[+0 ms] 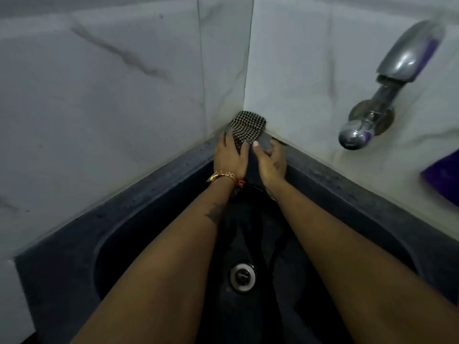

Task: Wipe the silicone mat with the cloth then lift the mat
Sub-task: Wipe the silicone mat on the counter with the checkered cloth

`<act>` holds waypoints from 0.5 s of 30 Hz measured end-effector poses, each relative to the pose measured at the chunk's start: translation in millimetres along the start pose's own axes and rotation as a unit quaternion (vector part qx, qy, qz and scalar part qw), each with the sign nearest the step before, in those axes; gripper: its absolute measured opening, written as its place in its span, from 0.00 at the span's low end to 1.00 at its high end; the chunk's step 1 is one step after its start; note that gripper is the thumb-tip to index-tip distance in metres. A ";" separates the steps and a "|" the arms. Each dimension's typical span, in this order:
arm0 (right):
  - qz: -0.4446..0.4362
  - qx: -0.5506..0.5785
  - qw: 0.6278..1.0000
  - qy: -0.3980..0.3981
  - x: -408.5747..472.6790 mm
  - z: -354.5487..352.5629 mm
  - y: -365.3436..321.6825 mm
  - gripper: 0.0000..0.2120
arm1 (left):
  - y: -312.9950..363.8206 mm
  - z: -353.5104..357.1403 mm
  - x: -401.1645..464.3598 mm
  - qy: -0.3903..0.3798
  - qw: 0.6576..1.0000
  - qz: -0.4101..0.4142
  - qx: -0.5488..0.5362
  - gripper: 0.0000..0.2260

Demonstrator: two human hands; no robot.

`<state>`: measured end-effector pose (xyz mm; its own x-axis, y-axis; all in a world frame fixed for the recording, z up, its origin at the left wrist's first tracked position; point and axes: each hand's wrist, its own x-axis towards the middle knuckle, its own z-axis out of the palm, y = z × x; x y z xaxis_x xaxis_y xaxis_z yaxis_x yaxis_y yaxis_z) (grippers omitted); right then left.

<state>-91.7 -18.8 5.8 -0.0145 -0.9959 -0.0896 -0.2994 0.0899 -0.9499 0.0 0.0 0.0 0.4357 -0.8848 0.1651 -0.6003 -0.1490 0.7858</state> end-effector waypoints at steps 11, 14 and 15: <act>0.010 -0.018 0.999 0.046 57.3 54.7 1.1 0.19 | -18.3 16.5 65.5 0.028 0.995 -0.068 0.065 0.20; 0.032 0.036 0.998 0.042 58.0 53.5 0.2 0.18 | -15.2 14.2 65.2 0.025 0.996 -0.078 0.047 0.14; 0.050 0.067 0.996 0.038 56.7 51.6 -1.2 0.19 | -13.3 12.6 63.1 0.027 0.996 -0.084 0.025 0.13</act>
<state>-42.9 -74.6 -13.6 -0.1110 -0.9796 -0.1677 -0.1625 0.1844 -0.9693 27.1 -59.4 -7.6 0.5672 -0.8209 0.0665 -0.5478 -0.3158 0.7747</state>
